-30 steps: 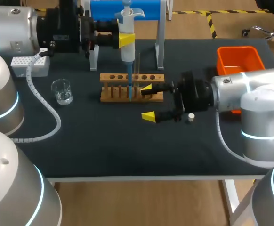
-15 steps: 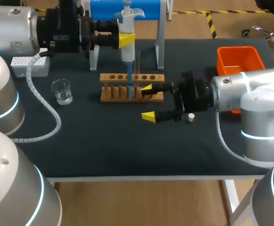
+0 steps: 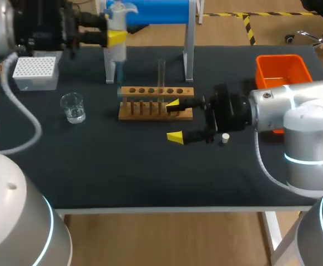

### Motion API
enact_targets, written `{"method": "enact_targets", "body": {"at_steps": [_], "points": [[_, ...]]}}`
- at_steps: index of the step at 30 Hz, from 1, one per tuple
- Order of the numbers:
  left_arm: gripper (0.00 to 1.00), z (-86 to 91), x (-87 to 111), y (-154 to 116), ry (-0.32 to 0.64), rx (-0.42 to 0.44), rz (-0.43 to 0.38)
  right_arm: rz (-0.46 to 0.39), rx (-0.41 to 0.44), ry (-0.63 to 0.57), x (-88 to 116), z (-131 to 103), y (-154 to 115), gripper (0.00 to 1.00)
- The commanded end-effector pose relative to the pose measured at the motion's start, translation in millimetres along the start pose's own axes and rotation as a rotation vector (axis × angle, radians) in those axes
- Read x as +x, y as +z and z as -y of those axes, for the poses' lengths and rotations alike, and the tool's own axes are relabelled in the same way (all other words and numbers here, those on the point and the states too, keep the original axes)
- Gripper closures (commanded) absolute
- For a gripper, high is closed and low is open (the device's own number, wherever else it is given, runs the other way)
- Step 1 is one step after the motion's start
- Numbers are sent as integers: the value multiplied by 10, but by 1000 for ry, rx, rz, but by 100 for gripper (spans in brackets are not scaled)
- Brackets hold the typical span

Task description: Invert the test tube, pick up the pipette, mount the tip to pipette, aspirate from beaker and dispense into the tube, eject the tip, return the pipette, and cap with the stopper.

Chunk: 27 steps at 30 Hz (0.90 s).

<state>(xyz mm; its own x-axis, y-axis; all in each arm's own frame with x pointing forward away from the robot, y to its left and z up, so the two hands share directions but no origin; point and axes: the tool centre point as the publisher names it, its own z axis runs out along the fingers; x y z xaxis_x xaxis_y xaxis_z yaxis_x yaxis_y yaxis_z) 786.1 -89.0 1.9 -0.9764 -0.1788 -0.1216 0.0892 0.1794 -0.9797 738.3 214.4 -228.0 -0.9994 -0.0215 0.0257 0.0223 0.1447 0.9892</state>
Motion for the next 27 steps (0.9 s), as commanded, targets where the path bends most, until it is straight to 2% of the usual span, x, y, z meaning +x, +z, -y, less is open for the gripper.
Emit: {"method": "enact_targets", "body": {"at_steps": [1, 7, 14, 21, 27], "points": [[100, -67, -186, -465, 10, -24, -18, -1, 2, 0, 7, -2, -14, 0], [100, -263, -448, -754, 29, -12, 23, -1, 2, 0, 7, -2, -14, 0], [100, -612, -722, -947, 32, 0, 59, -1, 2, 0, 7, -2, -14, 0], [100, -973, -948, -1022, 26, 31, 84, -1, 2, 0, 7, -2, -14, 0], [100, -1171, -1109, -998, 23, 43, 80, -1, 2, 0, 7, -2, -14, 0]]}}
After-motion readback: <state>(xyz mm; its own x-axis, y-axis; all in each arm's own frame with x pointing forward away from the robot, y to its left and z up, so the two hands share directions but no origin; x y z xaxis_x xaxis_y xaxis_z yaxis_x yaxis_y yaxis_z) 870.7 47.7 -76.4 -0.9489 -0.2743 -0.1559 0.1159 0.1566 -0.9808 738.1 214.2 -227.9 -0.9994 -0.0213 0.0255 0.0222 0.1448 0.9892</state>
